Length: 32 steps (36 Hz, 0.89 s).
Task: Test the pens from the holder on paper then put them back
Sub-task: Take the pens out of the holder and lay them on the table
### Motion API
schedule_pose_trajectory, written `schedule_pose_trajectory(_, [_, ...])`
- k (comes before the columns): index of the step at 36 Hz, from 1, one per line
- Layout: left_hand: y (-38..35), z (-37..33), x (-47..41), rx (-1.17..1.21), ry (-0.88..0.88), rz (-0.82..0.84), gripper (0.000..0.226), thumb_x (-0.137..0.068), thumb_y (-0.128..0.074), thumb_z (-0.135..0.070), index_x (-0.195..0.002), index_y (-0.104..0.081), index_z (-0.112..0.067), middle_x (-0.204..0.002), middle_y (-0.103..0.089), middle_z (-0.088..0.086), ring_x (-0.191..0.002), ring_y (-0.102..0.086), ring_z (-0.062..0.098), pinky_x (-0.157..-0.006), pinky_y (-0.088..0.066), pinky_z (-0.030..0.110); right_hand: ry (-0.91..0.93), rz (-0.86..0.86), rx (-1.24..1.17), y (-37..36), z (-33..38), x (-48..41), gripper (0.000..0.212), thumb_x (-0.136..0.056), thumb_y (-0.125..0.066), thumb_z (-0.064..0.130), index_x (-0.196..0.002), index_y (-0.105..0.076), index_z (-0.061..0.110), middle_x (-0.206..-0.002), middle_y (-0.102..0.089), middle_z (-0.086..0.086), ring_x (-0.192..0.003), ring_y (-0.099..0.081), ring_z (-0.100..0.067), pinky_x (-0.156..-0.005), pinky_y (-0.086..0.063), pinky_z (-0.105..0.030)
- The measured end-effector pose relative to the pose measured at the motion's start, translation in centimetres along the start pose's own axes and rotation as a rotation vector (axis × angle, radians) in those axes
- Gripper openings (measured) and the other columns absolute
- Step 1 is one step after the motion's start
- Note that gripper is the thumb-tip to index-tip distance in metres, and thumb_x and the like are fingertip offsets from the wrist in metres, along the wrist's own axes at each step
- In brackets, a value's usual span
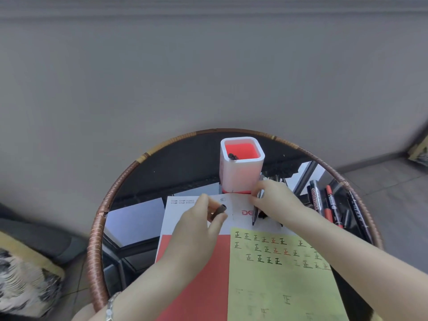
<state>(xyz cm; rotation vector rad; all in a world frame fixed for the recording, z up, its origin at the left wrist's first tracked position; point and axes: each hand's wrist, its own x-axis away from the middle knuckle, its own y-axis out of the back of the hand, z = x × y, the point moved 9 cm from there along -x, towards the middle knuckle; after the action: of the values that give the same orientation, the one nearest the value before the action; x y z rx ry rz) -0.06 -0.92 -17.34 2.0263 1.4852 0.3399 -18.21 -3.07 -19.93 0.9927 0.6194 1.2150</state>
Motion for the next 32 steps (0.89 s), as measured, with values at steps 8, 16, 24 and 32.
schedule_pose_trajectory(8, [-3.1, -0.2, -2.4, -0.212, -0.040, 0.066, 0.012, -0.091, -0.052, -0.025, -0.096, -0.062, -0.021, -0.099, -0.055, -0.006, -0.085, -0.052, 0.008, -0.071, -0.038, 0.019, 0.056, -0.046, 0.036, 1.8, -1.2, 0.6, 0.016, -0.088, -0.055, 0.028, -0.097, -0.066, 0.020, -0.079, -0.052, 0.009, -0.072, -0.051, -0.010, -0.058, -0.041, -0.026])
schedule_pose_trajectory(16, [-8.2, -2.8, -5.4, -0.468, -0.166, 0.185, 0.022, -0.093, -0.050, -0.025, -0.104, -0.056, -0.008, -0.103, -0.059, 0.008, -0.096, -0.054, 0.027, -0.075, -0.043, 0.032, 0.123, -0.119, -0.096, 4.7, -2.2, 2.0, 0.016, -0.090, -0.052, 0.022, -0.096, -0.067, 0.020, -0.082, -0.062, 0.006, -0.070, -0.051, -0.002, -0.062, -0.044, -0.025])
schedule_pose_trajectory(24, [-5.7, -1.5, -4.4, -0.315, -0.153, 0.158, 0.023, -0.093, -0.048, -0.029, -0.109, -0.058, -0.015, -0.106, -0.057, -0.002, -0.098, -0.053, 0.015, -0.081, -0.044, 0.029, 0.275, -0.314, -0.133, 7.3, 0.4, 3.3, 0.010, -0.084, -0.059, 0.027, -0.091, -0.064, 0.023, -0.077, -0.058, 0.009, -0.065, -0.047, -0.001, -0.062, -0.039, -0.022])
schedule_pose_trajectory(32, [1.8, 1.4, -2.3, -0.276, -0.122, 0.056, 0.024, -0.093, -0.046, -0.023, -0.116, -0.054, -0.025, -0.106, -0.049, -0.018, -0.094, -0.045, 0.000, -0.081, -0.037, 0.019, 0.441, -0.306, -0.094, 7.6, 7.3, 1.6, 0.025, -0.085, -0.060, 0.029, -0.107, -0.063, 0.018, -0.078, -0.042, 0.018, -0.071, -0.043, 0.001, -0.069, -0.038, -0.021])
